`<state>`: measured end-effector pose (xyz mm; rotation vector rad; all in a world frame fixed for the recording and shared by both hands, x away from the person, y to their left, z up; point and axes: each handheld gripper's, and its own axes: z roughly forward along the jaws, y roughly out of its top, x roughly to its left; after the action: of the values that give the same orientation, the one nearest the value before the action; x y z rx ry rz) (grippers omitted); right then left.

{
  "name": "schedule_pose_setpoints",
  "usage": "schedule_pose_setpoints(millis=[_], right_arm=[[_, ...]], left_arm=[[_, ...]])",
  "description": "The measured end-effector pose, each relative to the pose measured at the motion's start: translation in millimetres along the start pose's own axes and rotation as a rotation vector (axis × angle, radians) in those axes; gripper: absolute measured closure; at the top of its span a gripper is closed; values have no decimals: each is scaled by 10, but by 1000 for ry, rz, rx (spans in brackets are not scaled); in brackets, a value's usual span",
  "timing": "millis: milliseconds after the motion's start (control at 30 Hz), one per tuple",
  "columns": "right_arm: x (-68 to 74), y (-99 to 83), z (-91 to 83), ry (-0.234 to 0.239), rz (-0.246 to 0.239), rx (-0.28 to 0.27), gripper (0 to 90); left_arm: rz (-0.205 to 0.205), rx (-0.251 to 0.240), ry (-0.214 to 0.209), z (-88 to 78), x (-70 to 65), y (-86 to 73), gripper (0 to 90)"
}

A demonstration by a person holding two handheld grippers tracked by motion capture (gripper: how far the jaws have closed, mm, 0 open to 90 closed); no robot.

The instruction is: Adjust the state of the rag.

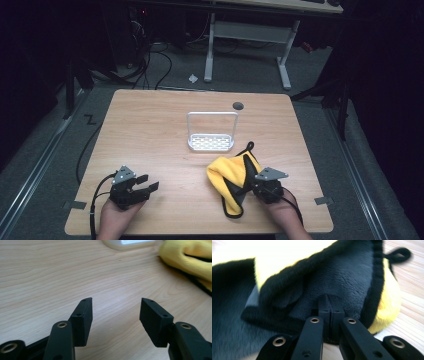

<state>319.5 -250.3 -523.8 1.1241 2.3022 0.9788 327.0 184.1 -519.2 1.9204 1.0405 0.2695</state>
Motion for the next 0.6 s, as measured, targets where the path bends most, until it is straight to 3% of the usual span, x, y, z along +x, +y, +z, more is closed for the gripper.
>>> schedule_pose_setpoints(millis=[133,400,600], right_arm=[[250,111,109,49,-59,-2,900],[631,257,266,112,-129,-8,900],[725,291,305,123,-156,-15,900]], left_arm=[[37,3,-26,32,-137,25,440],[103,-12,-88,83,-434,116,429],[151,-40,-150,136,-728,253,400]])
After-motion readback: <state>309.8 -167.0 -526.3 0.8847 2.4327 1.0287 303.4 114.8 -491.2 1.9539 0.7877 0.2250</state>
